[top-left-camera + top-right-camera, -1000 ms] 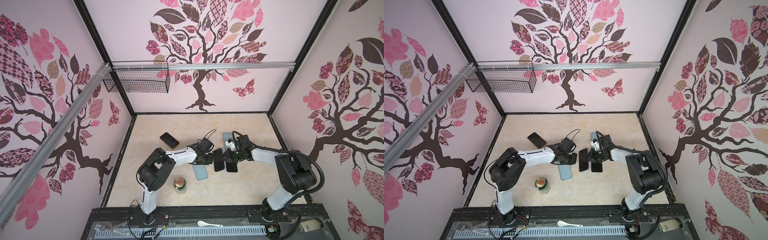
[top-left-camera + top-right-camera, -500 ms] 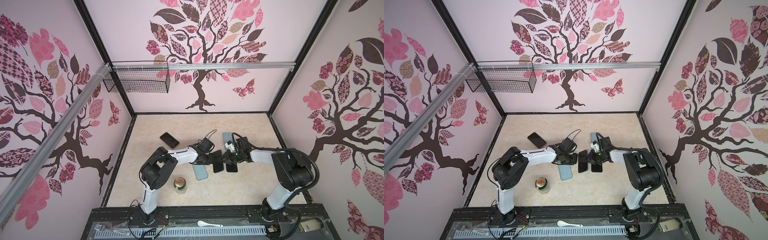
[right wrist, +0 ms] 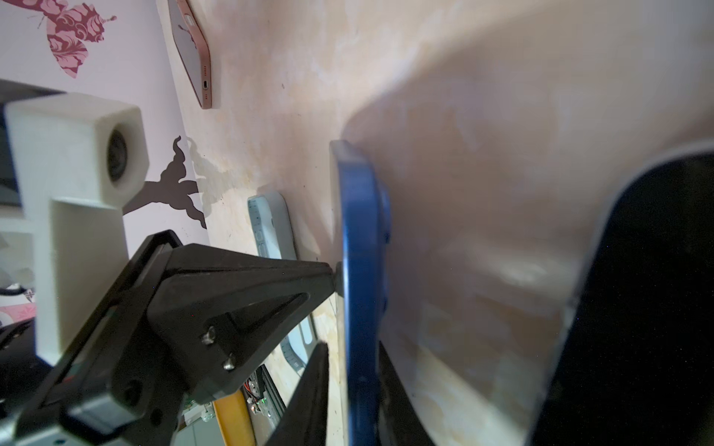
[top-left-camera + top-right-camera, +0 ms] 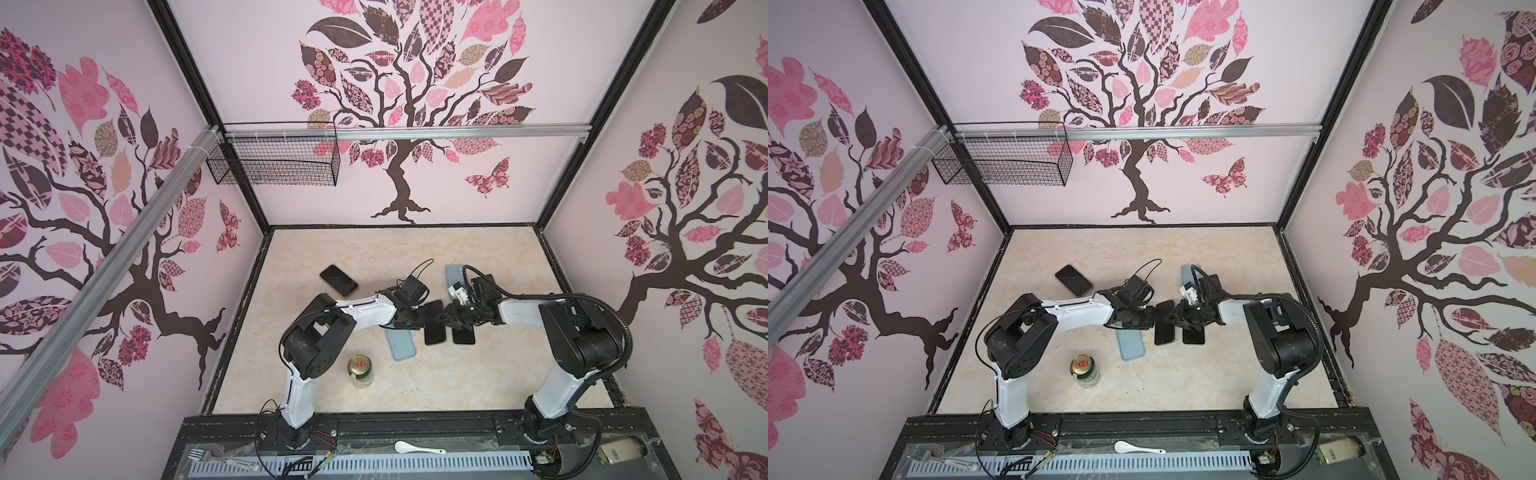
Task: Take the phone out of the phone case
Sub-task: Place the phone at the center of the table.
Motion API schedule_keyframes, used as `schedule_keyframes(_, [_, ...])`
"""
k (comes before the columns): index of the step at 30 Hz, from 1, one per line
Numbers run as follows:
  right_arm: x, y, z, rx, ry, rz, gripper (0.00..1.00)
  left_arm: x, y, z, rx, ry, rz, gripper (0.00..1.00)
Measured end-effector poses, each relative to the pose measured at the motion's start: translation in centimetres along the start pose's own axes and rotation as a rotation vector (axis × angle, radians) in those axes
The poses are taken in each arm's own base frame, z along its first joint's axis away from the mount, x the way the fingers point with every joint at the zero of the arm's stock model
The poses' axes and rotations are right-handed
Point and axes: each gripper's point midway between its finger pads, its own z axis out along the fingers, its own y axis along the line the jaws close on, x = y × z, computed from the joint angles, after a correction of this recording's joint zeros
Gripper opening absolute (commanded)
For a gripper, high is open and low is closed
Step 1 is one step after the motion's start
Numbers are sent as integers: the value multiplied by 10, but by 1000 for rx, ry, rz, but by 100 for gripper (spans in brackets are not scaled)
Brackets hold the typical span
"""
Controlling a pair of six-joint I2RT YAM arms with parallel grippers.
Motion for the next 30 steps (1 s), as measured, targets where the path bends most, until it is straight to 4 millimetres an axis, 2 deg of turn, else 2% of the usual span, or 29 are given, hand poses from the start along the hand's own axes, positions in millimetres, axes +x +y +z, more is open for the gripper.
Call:
schedule_keyframes(5, [3, -5, 0, 21, 8, 5, 40, 0, 0, 0, 0, 0, -2, 0])
schedule_keyframes(8, [4, -9, 0, 44, 9, 8, 44, 0, 0, 0, 0, 0, -3, 0])
schedule_keyframes(24, [-1, -16, -15, 173, -18, -27, 49, 0, 0, 0, -1, 0, -4, 0])
schedule_keyframes(30, [-8, 1, -30, 184, -52, -73, 49, 0, 0, 0, -2, 1, -8, 0])
